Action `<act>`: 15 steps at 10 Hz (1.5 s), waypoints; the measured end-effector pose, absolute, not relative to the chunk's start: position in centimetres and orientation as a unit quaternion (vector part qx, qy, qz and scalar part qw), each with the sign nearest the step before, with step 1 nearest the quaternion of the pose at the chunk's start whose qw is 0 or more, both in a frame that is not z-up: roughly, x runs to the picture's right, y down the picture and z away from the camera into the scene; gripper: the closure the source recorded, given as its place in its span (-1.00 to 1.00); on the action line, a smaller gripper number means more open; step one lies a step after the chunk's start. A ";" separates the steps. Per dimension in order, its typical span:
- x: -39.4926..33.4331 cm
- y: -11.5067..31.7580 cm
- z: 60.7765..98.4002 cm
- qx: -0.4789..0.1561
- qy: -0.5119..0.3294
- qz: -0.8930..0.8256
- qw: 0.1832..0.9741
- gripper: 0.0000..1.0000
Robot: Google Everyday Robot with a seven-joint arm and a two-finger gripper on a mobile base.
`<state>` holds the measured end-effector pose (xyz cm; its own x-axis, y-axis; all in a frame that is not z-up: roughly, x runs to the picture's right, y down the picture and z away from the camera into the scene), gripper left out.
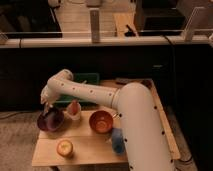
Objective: Wipe purple bowl with brush
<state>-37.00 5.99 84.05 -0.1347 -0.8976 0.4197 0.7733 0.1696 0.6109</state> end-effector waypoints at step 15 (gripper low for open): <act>-32.8 10.8 80.7 0.086 -0.416 -0.645 0.636 1.00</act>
<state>-32.83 10.76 80.71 -0.1771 -0.8911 0.4178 0.7482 0.1539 0.6454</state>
